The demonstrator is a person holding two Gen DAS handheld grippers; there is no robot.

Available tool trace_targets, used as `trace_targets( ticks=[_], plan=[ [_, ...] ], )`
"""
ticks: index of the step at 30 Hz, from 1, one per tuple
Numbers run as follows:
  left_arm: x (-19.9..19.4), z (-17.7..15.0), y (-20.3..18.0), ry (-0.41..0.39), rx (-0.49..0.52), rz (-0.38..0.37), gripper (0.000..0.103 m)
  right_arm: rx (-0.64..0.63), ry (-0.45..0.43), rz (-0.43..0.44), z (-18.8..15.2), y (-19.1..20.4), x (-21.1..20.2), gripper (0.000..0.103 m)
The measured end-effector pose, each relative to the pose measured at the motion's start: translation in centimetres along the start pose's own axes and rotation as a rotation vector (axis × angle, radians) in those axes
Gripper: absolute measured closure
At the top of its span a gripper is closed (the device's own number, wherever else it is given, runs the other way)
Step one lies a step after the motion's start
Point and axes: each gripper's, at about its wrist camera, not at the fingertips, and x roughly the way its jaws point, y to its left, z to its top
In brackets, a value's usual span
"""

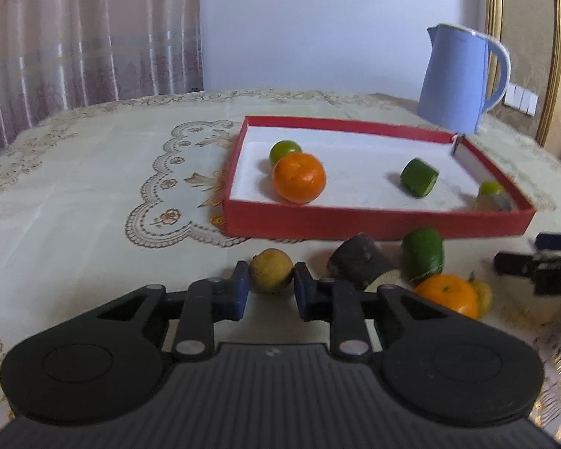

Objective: Organize fruits
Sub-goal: 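Grasp the small brown round fruit with the left gripper and lift it, then lower the brown fruit into the tray and open the left gripper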

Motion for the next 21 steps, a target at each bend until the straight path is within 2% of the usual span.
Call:
trace_targets(
  ticks=[10,21],
  plan=[
    [0.2,3.5,-1.0,-0.077,0.027,0.027,0.08,-0.001,0.0,-0.001,0.0,0.0,0.0,0.007],
    [3.9,5.1,-0.8,-0.035,0.003,0.053,0.08,-0.003,0.001,-0.003,0.0,0.0,0.0,0.007]
  ],
)
